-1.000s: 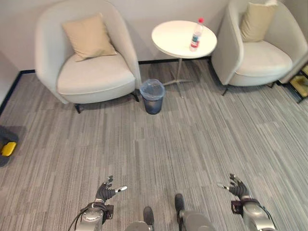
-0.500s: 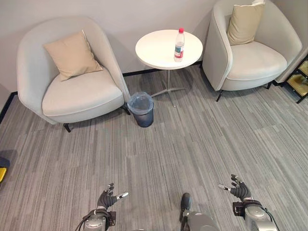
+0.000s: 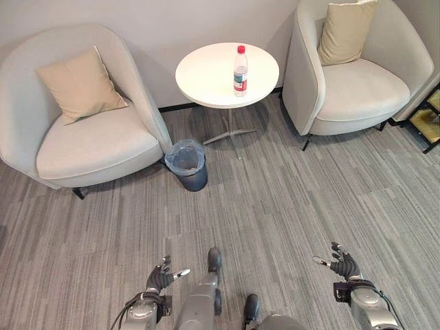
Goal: Gather garbage on tea table into small bin, then transfer packed bag to large trash can.
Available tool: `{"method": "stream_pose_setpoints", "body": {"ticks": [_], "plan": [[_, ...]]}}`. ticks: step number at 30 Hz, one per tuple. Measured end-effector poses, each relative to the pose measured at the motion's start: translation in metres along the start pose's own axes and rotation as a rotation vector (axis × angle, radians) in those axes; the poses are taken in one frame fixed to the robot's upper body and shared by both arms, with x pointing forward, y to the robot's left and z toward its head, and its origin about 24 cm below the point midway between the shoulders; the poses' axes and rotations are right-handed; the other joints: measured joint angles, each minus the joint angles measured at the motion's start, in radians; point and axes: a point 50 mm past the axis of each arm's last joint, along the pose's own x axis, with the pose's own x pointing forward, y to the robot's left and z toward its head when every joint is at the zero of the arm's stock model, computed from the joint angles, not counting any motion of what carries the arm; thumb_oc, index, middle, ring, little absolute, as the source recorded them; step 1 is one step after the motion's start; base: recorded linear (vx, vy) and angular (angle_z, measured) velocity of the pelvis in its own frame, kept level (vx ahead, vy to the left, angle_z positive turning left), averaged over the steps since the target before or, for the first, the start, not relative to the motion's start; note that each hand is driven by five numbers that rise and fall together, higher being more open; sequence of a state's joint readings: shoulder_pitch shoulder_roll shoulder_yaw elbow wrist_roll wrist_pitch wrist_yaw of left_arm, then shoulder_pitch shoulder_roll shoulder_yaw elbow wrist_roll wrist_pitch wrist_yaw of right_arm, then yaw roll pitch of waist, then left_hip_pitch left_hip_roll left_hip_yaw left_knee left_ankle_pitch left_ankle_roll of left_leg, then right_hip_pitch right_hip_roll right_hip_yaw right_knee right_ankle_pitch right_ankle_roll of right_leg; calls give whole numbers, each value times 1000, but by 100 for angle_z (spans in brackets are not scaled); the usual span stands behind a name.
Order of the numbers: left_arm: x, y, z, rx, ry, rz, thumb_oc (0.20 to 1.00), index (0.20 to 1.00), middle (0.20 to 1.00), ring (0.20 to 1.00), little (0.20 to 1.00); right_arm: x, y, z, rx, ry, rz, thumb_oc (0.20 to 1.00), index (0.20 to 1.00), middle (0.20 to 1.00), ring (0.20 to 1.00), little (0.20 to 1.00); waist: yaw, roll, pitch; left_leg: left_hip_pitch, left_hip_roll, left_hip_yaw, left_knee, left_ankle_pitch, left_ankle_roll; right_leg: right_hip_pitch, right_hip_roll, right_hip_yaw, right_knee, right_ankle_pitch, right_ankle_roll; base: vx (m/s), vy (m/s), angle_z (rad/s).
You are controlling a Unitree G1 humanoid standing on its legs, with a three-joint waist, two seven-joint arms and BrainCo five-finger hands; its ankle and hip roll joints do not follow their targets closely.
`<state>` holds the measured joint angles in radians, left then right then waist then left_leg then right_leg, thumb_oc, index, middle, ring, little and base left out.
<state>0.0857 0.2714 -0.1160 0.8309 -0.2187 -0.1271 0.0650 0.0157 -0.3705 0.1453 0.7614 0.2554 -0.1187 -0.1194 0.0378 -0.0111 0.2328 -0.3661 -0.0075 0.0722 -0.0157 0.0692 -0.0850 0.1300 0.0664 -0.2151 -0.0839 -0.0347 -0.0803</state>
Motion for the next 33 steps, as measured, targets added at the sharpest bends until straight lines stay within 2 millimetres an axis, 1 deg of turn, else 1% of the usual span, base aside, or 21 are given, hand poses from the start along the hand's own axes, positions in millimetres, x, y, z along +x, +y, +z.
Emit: {"method": "stream_pose_setpoints", "body": {"ticks": [4,5,6,7,9,12,14,15,16,17,18,19,20,22,24,27,29,30,31,32,33], "plan": [[-1,1,-3,-1,14,7,1000,1000,1000,1000,1000,0,1,1,1,-2,2,1000,1000,1000,1000,1000,11,0,0,45,9,15,-7,26,31,68,-9,55,1,-54,34,367,150,-37],[-4,3,-11,0,34,11,1000,1000,1000,1000,1000,-1,0,-2,-1,6,1,1000,1000,1000,1000,1000,14,-3,-8,101,1,29,-7,51,73,120,-23,78,1,-95,69,302,148,-42],[-4,4,-9,2,27,11,1000,1000,1000,1000,1000,-2,1,-5,-1,12,3,1000,1000,1000,1000,1000,11,-12,-18,109,-12,49,-2,102,135,131,-39,84,5,-113,95,394,195,-28],[-3,5,-5,7,10,13,1000,1000,1000,1000,1000,-3,4,-6,6,15,8,1000,1000,1000,1000,1000,9,-40,-26,112,-30,61,17,107,145,129,-71,96,26,-135,109,280,138,-36],[-1,9,1,13,-4,23,1000,1000,1000,1000,1000,-1,14,0,12,2,32,1000,1000,1000,1000,1000,24,-66,-31,126,-53,102,57,69,187,94,-113,110,146,-173,142,222,112,-44],[4,15,22,36,-76,28,1000,1000,1000,1000,1000,0,26,7,30,-26,61,1000,1000,1000,1000,1000,22,-80,-44,169,-84,82,60,26,198,-17,-161,115,378,-220,195,183,109,-11],[9,21,35,54,-106,42,1000,1000,1000,1000,1000,1,32,19,37,-73,87,1000,1000,1000,1000,1000,24,-74,-39,205,-90,63,28,19,213,-146,-180,99,606,-250,225,145,54,4],[9,24,38,58,-118,50,1000,1000,1000,1000,1000,1,34,23,39,-87,96,1000,1000,1000,1000,1000,20,-71,-38,225,-91,74,19,30,214,-177,-185,89,633,-260,234,239,55,5],[8,24,37,60,-116,51,1000,1000,1000,1000,1000,2,36,25,34,-94,106,1000,1000,1000,1000,1000,25,-67,-37,269,-90,74,-4,5,187,-220,-205,45,605,-270,217,341,50,-2],[7,26,32,63,-103,55,1000,1000,1000,1000,1000,3,39,30,26,-107,118,1000,1000,1000,1000,1000,23,-48,-35,289,-89,70,-20,-4,181,-262,-221,6,540,-266,210,330,38,-8],[7,26,32,62,-104,53,1000,1000,1000,1000,1000,4,39,32,23,-113,121,1000,1000,1000,1000,1000,10,-43,-35,297,-87,62,-25,-29,185,-296,-225,-7,485,-250,204,349,19,2],[8,22,33,53,-100,48,1000,1000,1000,1000,1000,5,37,35,15,-119,119,1000,1000,1000,1000,1000,4,-37,-31,301,-84,61,-23,-45,208,-344,-228,-6,401,-198,198,282,-17,15],[8,20,26,49,-76,43,1000,1000,1000,1000,1000,7,36,38,15,-127,116,1000,1000,1000,1000,1000,-9,-29,-25,318,-87,55,-25,-42,200,-371,-234,-6,304,-131,200,293,-26,12],[6,18,14,41,-33,45,1000,1000,1000,1000,1000,3,36,28,13,-99,116,1000,1000,1000,1000,1000,-17,-21,-18,366,-96,49,-25,-69,186,-408,-251,-10,170,-5,215,320,-44,14],[2,19,6,37,-10,49,1000,1000,1000,1000,1000,1,35,22,11,-80,115,1000,1000,1000,1000,1000,-29,-23,-12,410,-108,40,-23,-99,187,-417,-257,-24,70,85,219,294,-60,13],[0,17,0,33,5,46,1000,1000,1000,1000,1000,-1,32,15,-4,-62,108,1000,1000,1000,1000,1000,-41,-28,-12,467,-121,10,-13,-129,191,-414,-263,-35,24,134,198,301,-70,32],[1,16,1,30,1,44,1000,1000,1000,1000,1000,-1,32,15,-4,-61,108,1000,1000,1000,1000,1000,-45,-29,-13,493,-117,-16,-10,-165,175,-409,-261,-24,21,156,197,564,-187,35],[0,12,-1,21,10,40,1000,1000,1000,1000,1000,-1,31,16,-2,-64,104,1000,1000,1000,1000,1000,-53,-20,-14,519,-100,-39,-7,-201,151,-401,-238,42,25,197,202,675,-311,64],[1,6,0,15,6,27,1000,1000,1000,1000,1000,-2,28,12,-8,-51,99,1000,1000,1000,1000,1000,-66,8,-13,542,-57,-76,9,-221,116,-349,-204,60,38,267,177,550,-330,86],[2,1,3,7,-4,17,1000,1000,1000,1000,1000,-3,25,9,-18,-41,93,1000,1000,1000,1000,1000,-75,29,-7,559,-25,-101,21,-220,104,-327,-176,76,69,253,143,385,-263,98],[3,-2,7,0,-20,9,1000,1000,1000,1000,1000,-2,21,9,-28,-36,91,1000,1000,1000,1000,1000,-74,35,-7,568,1,-113,49,-200,73,-311,-157,66,113,220,100,289,-299,63]]}}
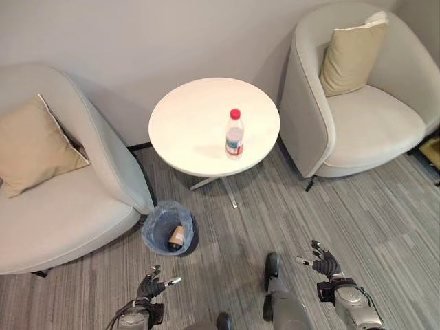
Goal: Gather garbage on tea table into small bin, then transfer packed bag to large trash can.
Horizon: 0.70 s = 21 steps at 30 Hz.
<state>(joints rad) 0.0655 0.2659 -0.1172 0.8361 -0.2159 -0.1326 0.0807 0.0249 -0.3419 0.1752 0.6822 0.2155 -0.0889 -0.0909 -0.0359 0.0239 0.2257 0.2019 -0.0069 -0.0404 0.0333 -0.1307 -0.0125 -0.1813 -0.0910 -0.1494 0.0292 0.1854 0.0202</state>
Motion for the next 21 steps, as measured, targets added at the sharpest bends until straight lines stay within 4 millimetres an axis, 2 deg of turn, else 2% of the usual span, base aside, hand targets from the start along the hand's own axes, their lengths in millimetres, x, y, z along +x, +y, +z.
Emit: {"method": "stream_pose_setpoints", "body": {"ticks": [1,2,3,4,5,6,7,8,10,11,12,13,14,15,17,19,20,21], "plan": [[0,0,1,-2,-9,1,1000,1000,1000,1000,1000,2,-3,4,-9,-12,-2,1000,1000,1000,1000,1000,-1,-1,-1,-12,19,-9,58,12,-21,5,8,-16,48,-37,-25,205,-275,44],[0,0,0,-5,-7,3,1000,1000,1000,1000,1000,3,-6,8,-13,-25,-7,1000,1000,1000,1000,1000,-4,-4,-2,-34,26,-10,109,21,-47,8,12,-19,71,-70,-32,272,-363,65],[1,-4,1,-10,-5,-1,1000,1000,1000,1000,1000,5,-13,11,7,-35,-35,1000,1000,1000,1000,1000,-9,-14,-6,-109,41,-24,253,28,-68,21,12,-52,90,-108,-48,193,-256,60],[1,-6,2,-11,-9,-9,1000,1000,1000,1000,1000,6,-15,13,1,-45,-40,1000,1000,1000,1000,1000,-8,-24,-7,-160,47,-21,343,22,-84,24,19,-63,92,-118,-66,153,-177,57],[1,-5,1,-14,-6,-5,1000,1000,1000,1000,1000,7,-17,16,-8,-55,-40,1000,1000,1000,1000,1000,-3,-26,-6,-186,61,-12,379,32,-98,25,28,-71,97,-134,-88,217,-198,22],[1,-5,1,-13,-5,-4,1000,1000,1000,1000,1000,7,-18,18,-13,-58,-41,1000,1000,1000,1000,1000,-3,-26,-6,-199,78,-1,413,45,-91,33,38,-75,92,-143,-103,198,-153,15],[1,-3,2,-10,-7,1,1000,1000,1000,1000,1000,9,-18,20,-15,-62,-41,1000,1000,1000,1000,1000,5,-30,-3,-216,93,20,433,35,-99,43,50,-80,87,-158,-123,328,-203,45],[7,-2,13,-3,-29,1,1000,1000,1000,1000,1000,9,-17,17,-13,-45,-41,1000,1000,1000,1000,1000,9,-66,25,-241,88,39,401,10,-80,111,55,-83,28,-173,-141,204,-92,36],[10,0,19,5,-40,5,1000,1000,1000,1000,1000,8,-15,14,-8,-36,-36,1000,1000,1000,1000,1000,19,-88,35,-283,80,47,295,5,-91,142,60,-108,-7,-148,-133,223,-28,23],[10,1,19,6,-39,6,1000,1000,1000,1000,1000,9,-15,18,-9,-51,-35,1000,1000,1000,1000,1000,26,-84,36,-325,84,46,261,12,-97,149,65,-121,-12,-153,-128,257,14,30],[10,1,19,9,-36,6,1000,1000,1000,1000,1000,9,-14,16,-9,-43,-38,1000,1000,1000,1000,1000,21,-82,36,-357,84,61,197,24,-112,171,71,-141,-49,-163,-105,134,22,40],[11,0,22,11,-46,3,1000,1000,1000,1000,1000,8,-14,12,-14,-28,-36,1000,1000,1000,1000,1000,22,-85,37,-359,84,76,86,61,-116,198,79,-153,-88,-151,-90,125,31,33],[11,1,22,12,-46,3,1000,1000,1000,1000,1000,8,-13,12,-16,-25,-32,1000,1000,1000,1000,1000,31,-82,39,-367,92,77,23,107,-115,213,90,-153,-97,-144,-92,115,37,1],[10,1,20,13,-41,4,1000,1000,1000,1000,1000,8,-10,12,-24,-27,-23,1000,1000,1000,1000,1000,34,-78,38,-380,96,76,25,138,-110,222,95,-151,-98,-135,-108,200,103,-16],[9,1,16,15,-27,3,1000,1000,1000,1000,1000,9,-9,14,-27,-36,-23,1000,1000,1000,1000,1000,36,-68,39,-395,95,81,50,172,-114,250,99,-149,-111,-154,-83,200,148,-3],[7,3,11,13,-12,9,1000,1000,1000,1000,1000,7,-9,11,-28,-27,-21,1000,1000,1000,1000,1000,39,-56,34,-362,107,118,38,187,-91,268,99,-141,-110,-154,-78,242,261,-11],[4,4,3,13,14,10,1000,1000,1000,1000,1000,7,-9,11,-30,-28,-21,1000,1000,1000,1000,1000,38,-41,27,-313,109,118,25,185,-88,281,95,-123,-96,-169,-54,253,347,-25],[3,4,0,14,25,9,1000,1000,1000,1000,1000,7,-9,11,-29,-30,-19,1000,1000,1000,1000,1000,37,-36,24,-289,98,121,9,188,-60,283,84,-118,-81,-177,-39,131,206,-26]]}}
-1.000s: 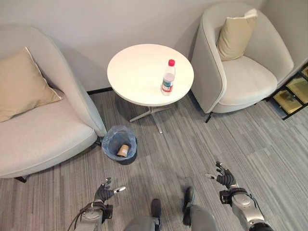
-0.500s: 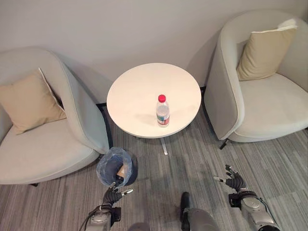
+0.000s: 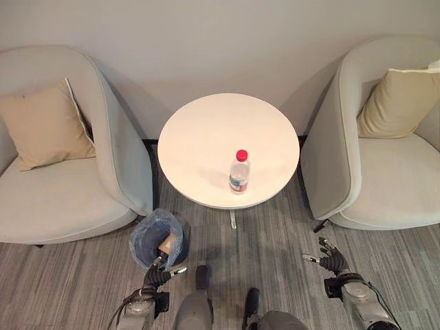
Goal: Gather garbage on tea table into small bin, then transfer packed bag to large trash can.
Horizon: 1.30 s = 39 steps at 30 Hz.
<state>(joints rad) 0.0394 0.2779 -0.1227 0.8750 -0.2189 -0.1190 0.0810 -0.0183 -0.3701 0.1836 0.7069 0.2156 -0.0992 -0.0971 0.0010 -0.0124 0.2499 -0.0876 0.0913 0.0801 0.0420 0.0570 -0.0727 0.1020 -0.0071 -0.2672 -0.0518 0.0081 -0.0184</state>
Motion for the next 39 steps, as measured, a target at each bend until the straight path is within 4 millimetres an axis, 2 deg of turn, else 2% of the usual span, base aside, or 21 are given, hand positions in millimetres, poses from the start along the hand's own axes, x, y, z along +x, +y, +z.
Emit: {"method": "stream_pose_setpoints", "body": {"ticks": [1,2,6,7,8,10,11,12,13,14,15,17,19,21,24,30,33,39], "plan": [[1,0,1,1,-2,-2,1000,1000,1000,1000,1000,-2,1,1,0,-12,8,1000,1000,1000,1000,1000,0,-3,-2,30,-28,15,-21,4,44,-13,-29,25,48,-22,27,136,267,-26],[-1,2,-2,2,5,2,1000,1000,1000,1000,1000,-4,3,3,-3,-26,18,1000,1000,1000,1000,1000,5,-4,-4,44,-45,31,-33,12,69,-24,-52,40,82,-44,46,62,130,-22],[2,13,8,21,-30,24,1000,1000,1000,1000,1000,-4,8,13,-16,-74,49,1000,1000,1000,1000,1000,6,-12,-15,37,-114,47,-29,-9,99,-99,-134,109,194,-89,90,62,171,-4],[1,18,9,29,-31,34,1000,1000,1000,1000,1000,-4,10,14,-22,-77,54,1000,1000,1000,1000,1000,14,-15,-17,37,-124,59,-31,-13,105,-115,-147,118,216,-94,100,75,189,-33],[-1,27,5,46,-20,53,1000,1000,1000,1000,1000,0,14,22,-27,-105,66,1000,1000,1000,1000,1000,27,-14,-18,43,-131,83,-30,-24,121,-150,-159,144,285,-100,113,90,169,-37],[-1,36,4,57,-14,72,1000,1000,1000,1000,1000,1,16,31,-55,-139,80,1000,1000,1000,1000,1000,30,-15,-20,58,-132,79,-27,-34,145,-194,-163,174,383,-111,134,107,84,-16],[-1,34,5,53,-15,69,1000,1000,1000,1000,1000,-1,17,46,-88,-205,88,1000,1000,1000,1000,1000,22,-14,-20,59,-131,70,-34,-37,151,-246,-156,205,405,-153,152,105,-29,3],[-1,32,5,50,-16,64,1000,1000,1000,1000,1000,-2,17,53,-115,-240,95,1000,1000,1000,1000,1000,18,-14,-21,59,-131,70,-34,-38,152,-268,-155,216,388,-151,151,120,-92,21],[-2,29,2,44,-9,58,1000,1000,1000,1000,1000,-3,16,64,-194,-289,109,1000,1000,1000,1000,1000,7,-16,-21,57,-131,63,-33,-41,148,-280,-149,218,297,-123,140,83,-126,34],[-3,26,0,38,-9,54,1000,1000,1000,1000,1000,-6,14,67,-225,-309,105,1000,1000,1000,1000,1000,5,-18,-23,56,-132,50,-33,-36,138,-272,-150,214,270,-66,137,126,-174,38],[-6,17,-6,22,-3,33,1000,1000,1000,1000,1000,-8,6,76,-297,-355,95,1000,1000,1000,1000,1000,7,-9,-27,57,-115,36,-33,-40,117,-251,-125,210,224,-6,107,129,-163,23],[-13,13,-20,10,28,23,1000,1000,1000,1000,1000,-13,-4,92,-397,-421,82,1000,1000,1000,1000,1000,8,17,-34,57,-77,8,-33,-22,80,-204,-84,181,142,24,79,141,-157,18],[-18,13,-30,8,56,21,1000,1000,1000,1000,1000,-18,-10,110,-461,-494,78,1000,1000,1000,1000,1000,9,30,-40,64,-57,-1,-32,-16,71,-173,-62,165,97,39,63,100,-96,16],[-20,8,-35,4,71,-2,1000,1000,1000,1000,1000,-18,-3,127,-522,-560,114,1000,1000,1000,1000,1000,12,50,-47,71,-40,-14,-35,-14,64,-137,-41,151,43,57,49,89,-58,12],[-20,-6,-34,-9,66,-48,1000,1000,1000,1000,1000,-16,19,142,-558,-620,190,1000,1000,1000,1000,1000,21,79,-61,73,-37,-28,-53,-7,53,-103,-34,132,-16,88,52,91,-26,13],[-21,-9,-36,19,71,-60,1000,1000,1000,1000,1000,-13,38,153,-579,-657,241,1000,1000,1000,1000,1000,53,83,-65,89,-44,-47,-70,-3,50,-80,-38,116,-30,95,60,52,0,12],[-22,-9,-39,25,77,-64,1000,1000,1000,1000,1000,0,44,153,-529,-619,212,1000,1000,1000,1000,1000,64,82,-69,91,-49,-75,-93,6,50,-71,-41,90,-30,89,62,26,19,25],[-28,-9,-49,42,105,-73,1000,1000,1000,1000,1000,13,35,145,-407,-544,116,1000,1000,1000,1000,1000,104,85,-71,52,-61,-132,-103,26,52,-84,-51,28,-30,80,63,-19,15,33]]}}
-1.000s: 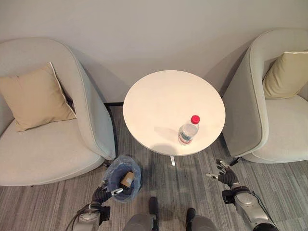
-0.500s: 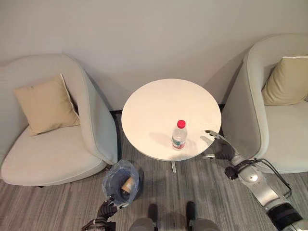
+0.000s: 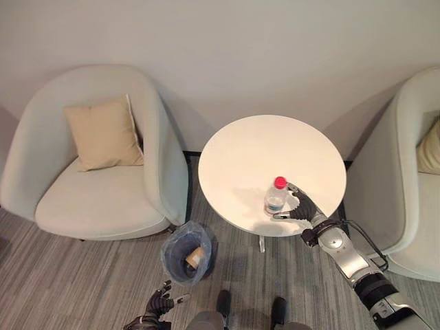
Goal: Gather garbage on tea table into small bin, then transfer packed bag to large trash can.
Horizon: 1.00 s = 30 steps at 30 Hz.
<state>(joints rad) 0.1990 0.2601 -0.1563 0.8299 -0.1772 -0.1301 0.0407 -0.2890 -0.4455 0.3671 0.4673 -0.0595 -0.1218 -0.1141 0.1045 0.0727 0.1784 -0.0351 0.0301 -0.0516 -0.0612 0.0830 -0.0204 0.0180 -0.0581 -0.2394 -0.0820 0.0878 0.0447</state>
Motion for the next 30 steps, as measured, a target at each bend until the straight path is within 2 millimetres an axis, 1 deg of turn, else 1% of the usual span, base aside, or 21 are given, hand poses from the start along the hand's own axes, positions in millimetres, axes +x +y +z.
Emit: {"method": "stream_pose_setpoints", "body": {"ticks": [3,4,6,7,8,12,15,17,18,19,20,21,22,23,24,25,26,27,28,29,30], "plan": [[-1,3,-1,5,3,5,1000,1000,1000,1000,1000,3,-7,-3,36,26,-46,1000,1000,1000,1000,1000,11,5,0,-36,-6,-29,0,18,1,-26,-4,-33,0,0,0,-22,3,32],[-1,4,-1,9,4,8,1000,1000,1000,1000,1000,3,-7,-6,44,44,-46,1000,1000,1000,1000,1000,19,6,1,-39,-7,-42,0,20,0,-27,-4,-38,0,1,-1,-20,4,20],[-1,7,-1,15,3,12,1000,1000,1000,1000,1000,6,-8,-6,42,55,-47,1000,1000,1000,1000,1000,39,8,2,-42,-7,-46,0,20,-1,-27,-4,-41,0,-2,1,-37,6,8],[-1,8,0,14,0,14,1000,1000,1000,1000,1000,14,-10,-1,48,52,-56,950,950,950,950,950,43,11,4,-53,-7,-48,2,22,-4,-37,-3,-42,0,-2,1,-50,9,3],[0,8,2,15,-4,12,1000,1000,1000,1000,1000,19,-11,2,69,51,-68,200,200,200,200,200,44,12,6,-60,-7,-50,2,25,-7,-44,-2,-42,0,0,2,-42,10,7],[3,4,9,7,-26,-8,1000,1000,1000,1000,1000,32,-19,17,94,20,-105,200,200,200,200,200,50,19,22,-70,-6,-56,1,33,-12,-49,-1,-54,0,1,2,-34,-6,8],[3,4,11,5,-32,-6,1000,1000,1000,1000,1000,33,-25,24,135,-9,-130,200,200,200,200,200,51,16,36,-74,-6,-74,0,35,-16,-48,0,-65,0,0,0,-22,-30,11],[3,4,11,4,-31,-5,1000,1000,1000,1000,1000,30,-27,31,144,-48,-134,200,200,200,200,200,51,14,39,-70,-6,-75,0,35,-16,-42,0,-67,0,-2,1,-17,-62,8],[4,5,12,-2,-36,0,1000,1000,1000,1000,1000,23,-31,36,160,-88,-147,200,200,200,200,200,50,9,42,-64,-7,-77,0,35,-16,-34,0,-71,0,-4,3,-22,-65,10],[4,6,14,-5,-39,2,1000,1000,1000,1000,1000,15,-34,37,174,-113,-161,200,200,200,200,200,48,6,45,-59,-7,-80,0,35,-16,-26,0,-77,0,-6,4,-51,-89,22],[4,7,14,-14,-41,9,1000,1000,1000,1000,1000,3,-36,35,187,-133,-172,200,200,200,200,200,48,3,47,-47,-10,-92,-2,35,-16,-9,-2,-91,0,-11,4,-66,-67,23],[3,10,12,-25,-35,20,1000,1000,1000,1000,1000,-1,-34,33,189,-135,-165,200,200,200,200,200,44,-3,51,-34,-12,-97,-3,35,-16,5,-2,-95,0,-15,2,-97,-85,26],[4,9,14,-23,-39,16,1000,1000,1000,1000,1000,-10,-36,30,199,-136,-170,200,200,200,200,200,39,-4,51,-30,-16,-106,-1,36,-16,18,2,-106,0,-19,5,-105,-69,40],[4,7,18,-24,-54,7,1000,1000,1000,1000,1000,-23,-36,23,219,-138,-183,200,200,200,200,200,36,-3,51,-30,-16,-131,-1,41,-23,28,1,-127,0,-25,4,-173,-84,43],[4,7,18,-25,-54,4,1000,1000,1000,1000,1000,-27,-34,18,222,-118,-173,200,200,200,200,200,36,-3,51,-33,-18,-140,-1,46,-31,31,5,-136,0,-25,4,-188,-76,68],[5,6,20,-26,-60,3,1000,1000,1000,1000,1000,-34,-32,11,231,-98,-172,200,200,200,200,200,29,4,49,-52,-22,-173,5,62,-51,34,16,-147,1,-32,0,-195,-66,81],[7,6,24,-25,-72,3,1000,1000,1000,1000,1000,-39,-30,6,234,-83,-170,200,200,200,200,200,15,5,50,-64,-24,-199,3,81,-78,34,25,-144,1,-40,-5,-125,-22,115],[8,5,28,-28,-83,-1,1000,1000,1000,1000,1000,-40,-27,4,232,-72,-149,200,200,200,200,200,9,9,54,-77,-17,-207,-8,100,-107,30,26,-156,0,-52,-26,-119,-3,83],[9,3,30,-30,-86,-5,1000,1000,1000,1000,1000,-39,-25,6,231,-80,-134,200,200,200,200,200,15,14,57,-83,-6,-187,-9,71,-122,25,31,-158,0,-45,-39,-99,24,47],[9,2,28,-33,-79,-6,1000,1000,1000,1000,1000,-38,-24,9,230,-90,-123,200,200,200,200,200,23,18,59,-98,3,-133,1,39,-105,22,30,-168,0,-39,-49,-95,72,26],[9,1,27,-35,-71,-6,1000,1000,1000,1000,1000,-38,-24,10,228,-96,-117,200,200,200,200,200,24,9,63,-118,13,-38,21,-22,-101,20,11,-196,0,-28,-60,-69,102,41]]}}
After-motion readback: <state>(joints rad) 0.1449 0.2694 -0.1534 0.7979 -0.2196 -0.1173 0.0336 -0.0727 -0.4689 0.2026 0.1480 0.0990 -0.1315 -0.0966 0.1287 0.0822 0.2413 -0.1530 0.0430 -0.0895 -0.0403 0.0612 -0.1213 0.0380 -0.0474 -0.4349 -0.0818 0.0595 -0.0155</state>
